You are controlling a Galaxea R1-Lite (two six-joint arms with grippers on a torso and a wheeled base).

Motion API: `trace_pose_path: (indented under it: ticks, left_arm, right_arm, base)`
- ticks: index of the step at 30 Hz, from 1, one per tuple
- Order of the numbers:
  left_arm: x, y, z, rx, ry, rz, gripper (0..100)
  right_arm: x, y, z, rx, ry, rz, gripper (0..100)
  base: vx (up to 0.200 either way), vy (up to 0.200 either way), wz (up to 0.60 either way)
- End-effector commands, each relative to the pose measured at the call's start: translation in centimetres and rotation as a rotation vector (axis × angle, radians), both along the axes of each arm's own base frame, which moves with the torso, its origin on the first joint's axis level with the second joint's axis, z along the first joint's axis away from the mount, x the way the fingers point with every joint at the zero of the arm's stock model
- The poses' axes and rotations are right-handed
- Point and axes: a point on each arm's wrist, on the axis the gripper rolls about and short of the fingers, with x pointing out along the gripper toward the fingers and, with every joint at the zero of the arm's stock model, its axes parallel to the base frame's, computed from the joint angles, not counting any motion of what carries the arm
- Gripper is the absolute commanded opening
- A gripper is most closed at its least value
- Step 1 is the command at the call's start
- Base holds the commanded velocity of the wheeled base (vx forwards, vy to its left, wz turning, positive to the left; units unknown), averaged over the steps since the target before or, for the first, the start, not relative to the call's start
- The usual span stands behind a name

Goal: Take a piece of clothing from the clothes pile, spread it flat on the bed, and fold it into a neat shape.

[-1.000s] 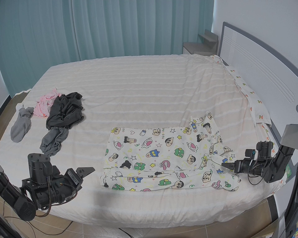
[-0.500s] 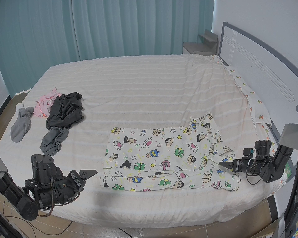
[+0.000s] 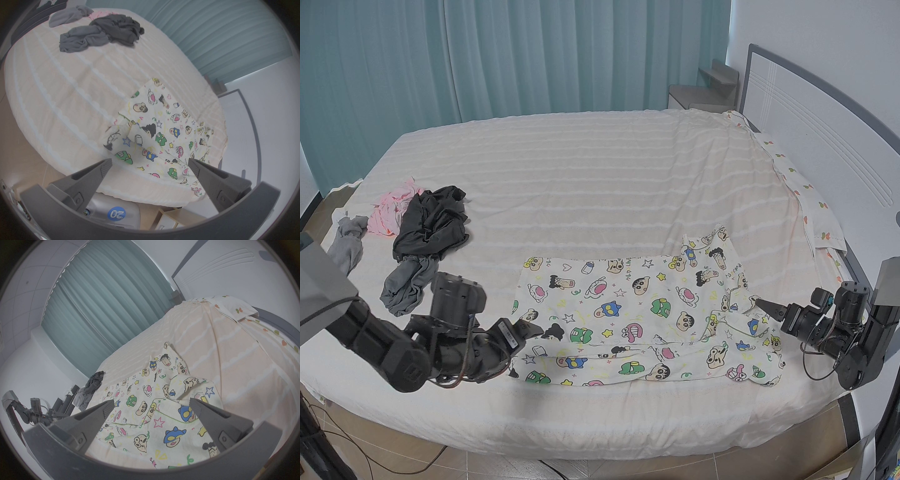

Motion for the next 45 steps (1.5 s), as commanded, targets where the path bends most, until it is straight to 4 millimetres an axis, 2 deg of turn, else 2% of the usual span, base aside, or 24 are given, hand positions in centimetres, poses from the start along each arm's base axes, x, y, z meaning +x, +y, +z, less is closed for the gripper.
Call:
trace_pose_path:
  ticks: [1, 7, 12, 22, 31, 32, 45]
  left_arm:
    - [3.2, -4.4, -4.4, 0.065, 0.131, -0.048, 100]
    - [3.9, -5.8, -6.7, 0.092, 0.166, -0.071, 100]
    - [5.2, -6.3, -7.5, 0.124, 0.141, -0.030, 100]
    - [6.5, -6.2, -6.9, 0.132, 0.084, 0.023, 100]
    - [8.1, -6.1, -7.4, 0.137, 0.062, 0.057, 100]
    - [8.1, -6.1, -7.5, 0.138, 0.064, 0.057, 0]
    - [8.5, -5.5, -7.3, 0.178, 0.040, 0.113, 0]
  right_arm:
    - [-1.0, 0.3, -0.4, 0.043, 0.028, -0.013, 100]
    - [-1.1, 0.4, -0.5, 0.039, 0.032, -0.007, 100]
    - [-1.4, 0.7, -0.5, 0.032, 0.041, 0.003, 100]
    - [-1.6, 0.8, -1.0, 0.001, 0.050, 0.020, 100]
    - [-1.7, 0.9, -1.1, 0.001, 0.059, 0.027, 100]
    - [-1.8, 0.9, -1.2, 0.002, 0.061, 0.027, 100]
    - [-2.0, 1.3, -1.5, -0.009, 0.076, 0.046, 100]
  base:
    - [0.000, 0.000, 0.00]
    - [0.000, 0.000, 0.00]
    - [0.000, 0.000, 0.00]
    - [0.000, 0.000, 0.00]
    - [0.000, 0.000, 0.00]
    - [0.000, 0.000, 0.00]
    - [0.000, 0.000, 0.00]
